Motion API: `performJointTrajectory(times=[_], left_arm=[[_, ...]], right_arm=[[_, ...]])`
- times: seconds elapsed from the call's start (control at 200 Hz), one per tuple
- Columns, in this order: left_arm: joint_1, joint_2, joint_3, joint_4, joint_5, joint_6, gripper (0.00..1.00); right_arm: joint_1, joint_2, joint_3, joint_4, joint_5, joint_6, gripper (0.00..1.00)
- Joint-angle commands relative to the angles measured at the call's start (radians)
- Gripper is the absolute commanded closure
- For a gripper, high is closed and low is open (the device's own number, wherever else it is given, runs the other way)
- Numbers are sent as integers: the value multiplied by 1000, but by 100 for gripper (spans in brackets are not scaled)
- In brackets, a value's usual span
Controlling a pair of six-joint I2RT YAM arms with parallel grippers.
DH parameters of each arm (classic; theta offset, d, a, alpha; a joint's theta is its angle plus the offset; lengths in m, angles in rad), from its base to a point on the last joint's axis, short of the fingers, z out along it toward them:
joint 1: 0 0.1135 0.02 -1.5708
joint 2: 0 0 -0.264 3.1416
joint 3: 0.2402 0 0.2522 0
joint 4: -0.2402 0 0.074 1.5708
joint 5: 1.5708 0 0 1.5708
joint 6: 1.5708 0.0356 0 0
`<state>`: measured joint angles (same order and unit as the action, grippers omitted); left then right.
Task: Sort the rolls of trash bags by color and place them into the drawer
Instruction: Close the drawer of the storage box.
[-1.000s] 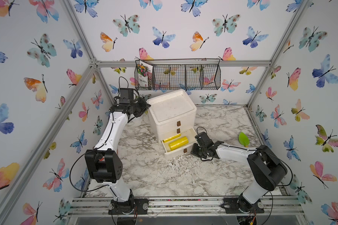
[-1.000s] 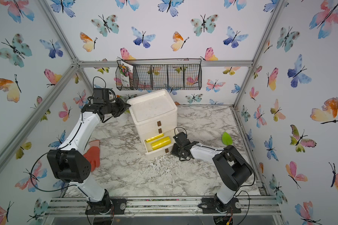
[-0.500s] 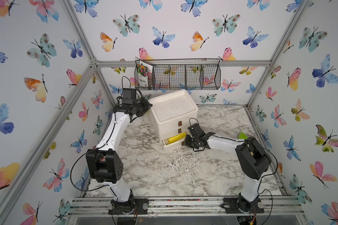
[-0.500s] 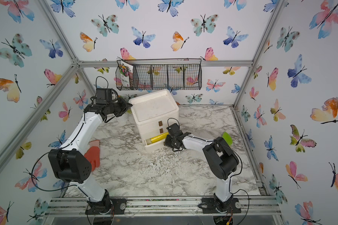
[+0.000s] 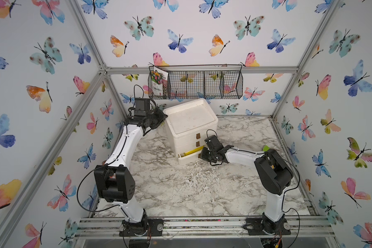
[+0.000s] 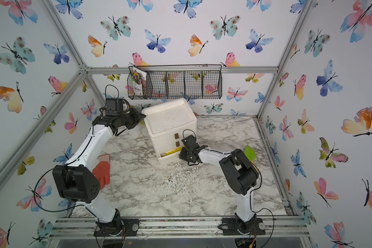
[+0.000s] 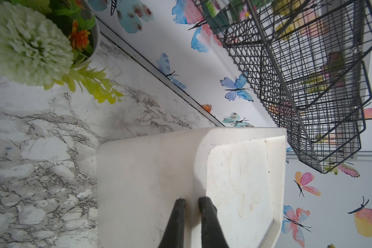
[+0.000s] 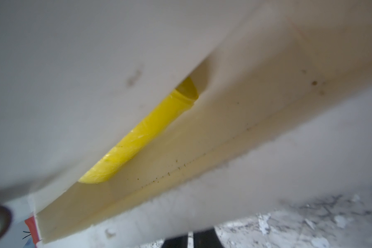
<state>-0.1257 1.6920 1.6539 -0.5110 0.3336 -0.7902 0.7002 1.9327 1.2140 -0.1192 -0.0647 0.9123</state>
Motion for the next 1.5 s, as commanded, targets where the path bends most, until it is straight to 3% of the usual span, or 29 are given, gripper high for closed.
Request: performJointTrajectory(times=[0.0,0.28,0.476,0.601,0.666,1.497], left_arm=[[-59,7,-42,-118,94,-3,88],[-60,1,-46,-119,97,-10,88],[-63,-4,-45,-118,93,-11,88],[-63,-3,-43,-119,91,-11,88],[-63,-2,-44,-119,90,-12,88],[-68,-16,-42,-119,91,-16,87]], right_arm=[[-11,26,19,203,8,-38,88],[-13,53,73,265,-3,-71,87],[-14,10,24,411,1,-77,87],[-15,-60,-84,570,27,-67,97],[-14,-82,-114,621,52,-67,98],[-43,38,45,626,-15,-99,98]])
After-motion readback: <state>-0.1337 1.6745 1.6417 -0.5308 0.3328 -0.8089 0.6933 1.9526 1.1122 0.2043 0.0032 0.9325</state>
